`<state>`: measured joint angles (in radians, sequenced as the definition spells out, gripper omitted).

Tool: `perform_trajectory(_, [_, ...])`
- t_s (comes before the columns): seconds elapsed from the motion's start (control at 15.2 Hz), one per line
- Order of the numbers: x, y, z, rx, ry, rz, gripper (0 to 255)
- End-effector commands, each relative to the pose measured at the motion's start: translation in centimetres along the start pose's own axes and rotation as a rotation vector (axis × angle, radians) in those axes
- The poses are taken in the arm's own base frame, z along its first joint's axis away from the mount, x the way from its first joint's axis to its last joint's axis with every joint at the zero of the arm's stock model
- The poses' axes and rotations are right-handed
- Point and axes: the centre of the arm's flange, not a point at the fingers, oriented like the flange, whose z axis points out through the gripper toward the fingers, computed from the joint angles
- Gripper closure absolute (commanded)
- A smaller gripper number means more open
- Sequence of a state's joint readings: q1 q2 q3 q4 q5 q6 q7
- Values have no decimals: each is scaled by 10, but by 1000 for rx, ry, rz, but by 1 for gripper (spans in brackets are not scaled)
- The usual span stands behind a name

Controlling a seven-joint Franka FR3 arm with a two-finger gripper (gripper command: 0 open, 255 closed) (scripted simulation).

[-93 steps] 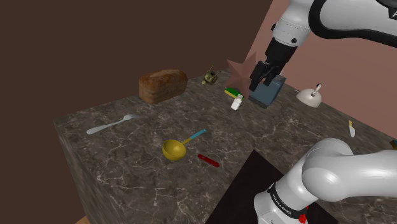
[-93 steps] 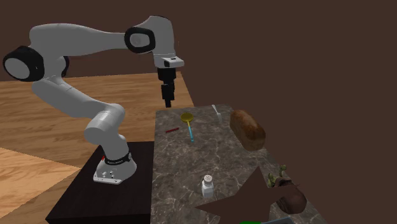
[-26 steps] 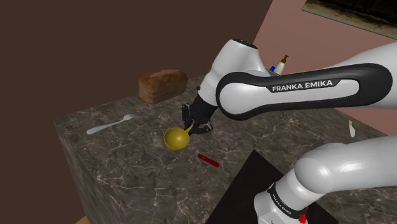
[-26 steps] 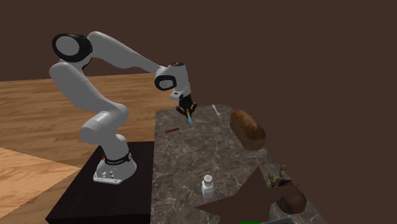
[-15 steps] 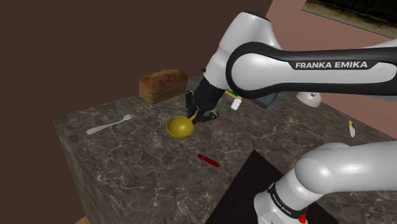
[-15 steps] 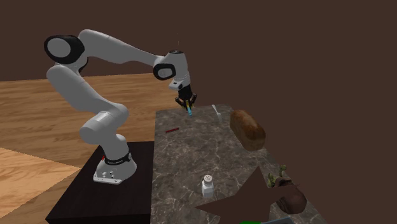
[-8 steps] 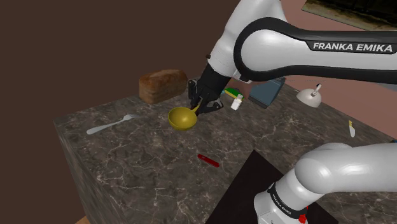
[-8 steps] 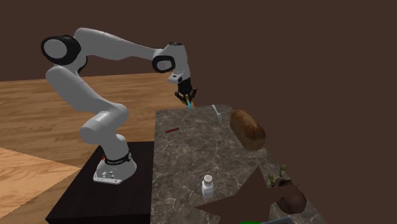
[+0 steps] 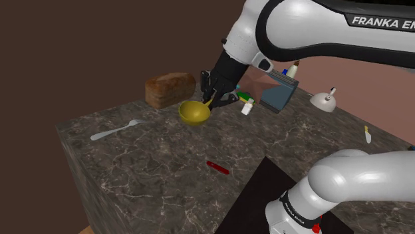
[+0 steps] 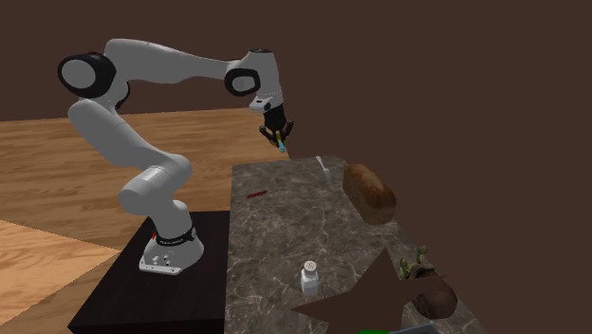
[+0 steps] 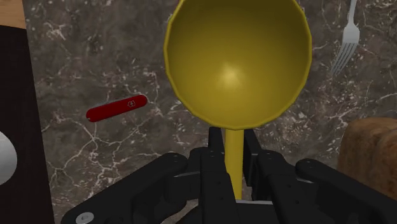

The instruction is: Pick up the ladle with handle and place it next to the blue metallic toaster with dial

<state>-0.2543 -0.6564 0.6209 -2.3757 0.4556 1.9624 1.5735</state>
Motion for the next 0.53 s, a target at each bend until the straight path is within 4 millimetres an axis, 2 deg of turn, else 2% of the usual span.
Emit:
perform_trajectory(0.0, [-1, -2, -10, 0, 0, 0, 255])
perform_trajectory(0.46, [-4, -8, -47, 0, 0, 0, 255])
